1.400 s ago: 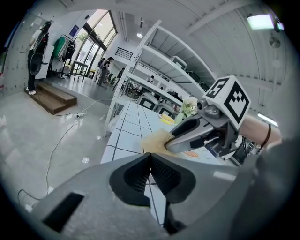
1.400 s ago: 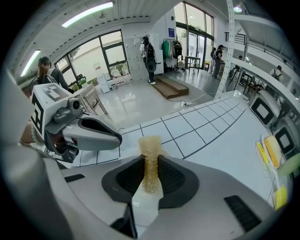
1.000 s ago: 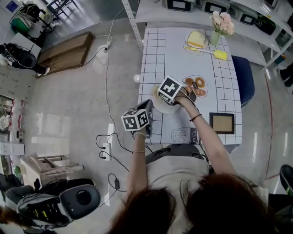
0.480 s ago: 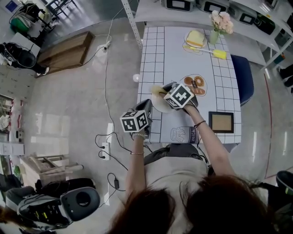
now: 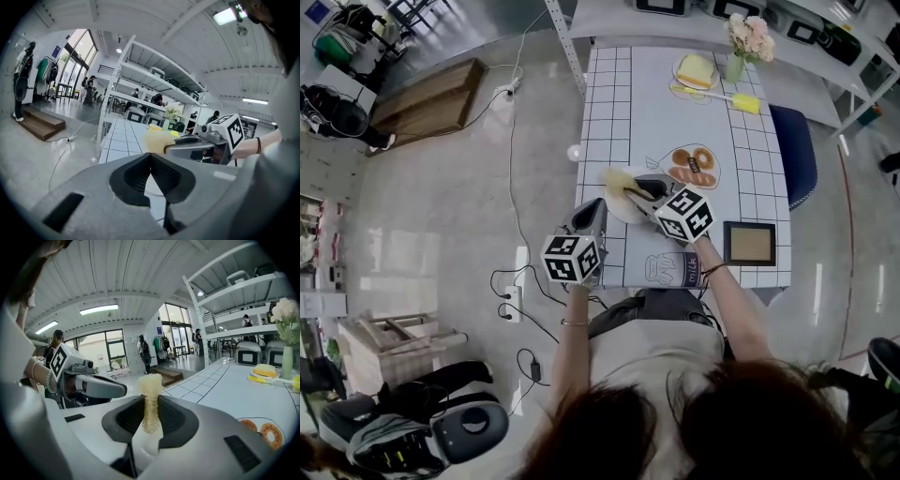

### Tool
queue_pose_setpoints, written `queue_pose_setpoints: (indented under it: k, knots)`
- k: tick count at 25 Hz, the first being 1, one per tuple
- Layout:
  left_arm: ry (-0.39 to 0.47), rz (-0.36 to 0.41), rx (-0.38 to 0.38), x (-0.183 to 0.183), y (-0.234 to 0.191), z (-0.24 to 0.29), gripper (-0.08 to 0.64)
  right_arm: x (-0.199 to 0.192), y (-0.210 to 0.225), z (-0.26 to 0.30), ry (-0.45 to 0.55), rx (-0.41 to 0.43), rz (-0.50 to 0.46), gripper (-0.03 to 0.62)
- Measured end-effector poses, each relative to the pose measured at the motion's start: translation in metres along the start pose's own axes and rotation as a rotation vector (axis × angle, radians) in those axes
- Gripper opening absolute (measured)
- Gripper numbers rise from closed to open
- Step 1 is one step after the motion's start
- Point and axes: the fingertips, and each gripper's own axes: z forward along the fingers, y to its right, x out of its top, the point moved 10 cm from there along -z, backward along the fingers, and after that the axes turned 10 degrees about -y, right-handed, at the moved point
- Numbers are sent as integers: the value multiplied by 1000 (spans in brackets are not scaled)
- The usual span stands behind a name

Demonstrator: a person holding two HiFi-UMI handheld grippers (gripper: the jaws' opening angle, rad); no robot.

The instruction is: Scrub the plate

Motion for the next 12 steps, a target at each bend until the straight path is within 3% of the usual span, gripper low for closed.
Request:
queue_pose_setpoints:
  k: [12]
  knots:
    - [106, -14, -13, -2, 4, -7, 11, 3, -6, -19, 173, 38, 32, 78]
